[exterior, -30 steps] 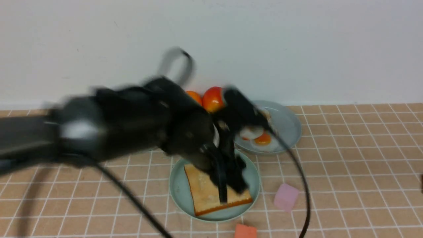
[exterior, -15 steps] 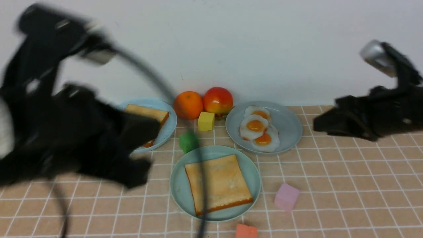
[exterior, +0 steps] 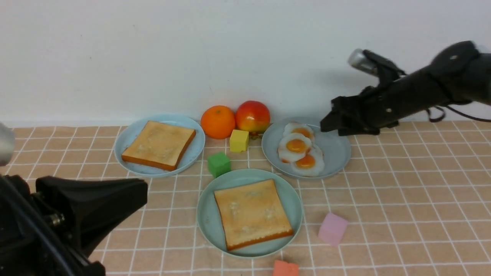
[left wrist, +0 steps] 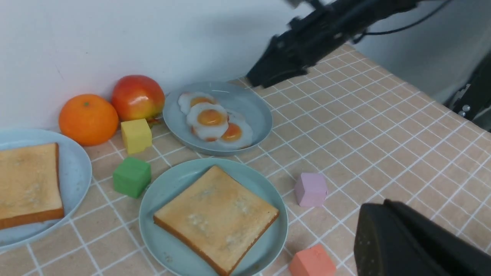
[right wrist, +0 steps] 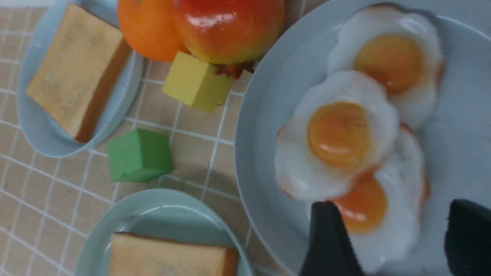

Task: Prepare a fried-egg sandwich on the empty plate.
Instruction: Use the right arm to grab a fried egg

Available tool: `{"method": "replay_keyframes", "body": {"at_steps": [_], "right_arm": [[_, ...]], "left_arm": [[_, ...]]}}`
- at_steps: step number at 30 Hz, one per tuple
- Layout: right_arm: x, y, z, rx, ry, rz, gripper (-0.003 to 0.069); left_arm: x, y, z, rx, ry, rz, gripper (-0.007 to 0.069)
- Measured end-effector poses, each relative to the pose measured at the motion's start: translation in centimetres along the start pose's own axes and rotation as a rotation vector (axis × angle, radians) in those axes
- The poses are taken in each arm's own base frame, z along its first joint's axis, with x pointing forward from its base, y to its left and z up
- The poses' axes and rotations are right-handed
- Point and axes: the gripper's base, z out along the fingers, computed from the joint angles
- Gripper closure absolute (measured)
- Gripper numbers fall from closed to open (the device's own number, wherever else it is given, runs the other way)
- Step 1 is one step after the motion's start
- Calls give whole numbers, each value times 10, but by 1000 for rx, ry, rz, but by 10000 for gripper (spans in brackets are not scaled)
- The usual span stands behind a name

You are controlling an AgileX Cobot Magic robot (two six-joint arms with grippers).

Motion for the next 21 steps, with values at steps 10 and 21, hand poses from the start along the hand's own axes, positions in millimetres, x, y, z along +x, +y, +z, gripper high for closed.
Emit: {"method": "replay_keyframes", "body": {"at_steps": [10, 21], "right_arm": [[-17, -11, 52, -8, 9, -35, 148], [-15, -12, 89, 27, -19, -79, 148]], "left_arm": [[0, 0, 0, -1, -1, 3, 638], [0, 0, 0, -1, 0, 3, 638]]}}
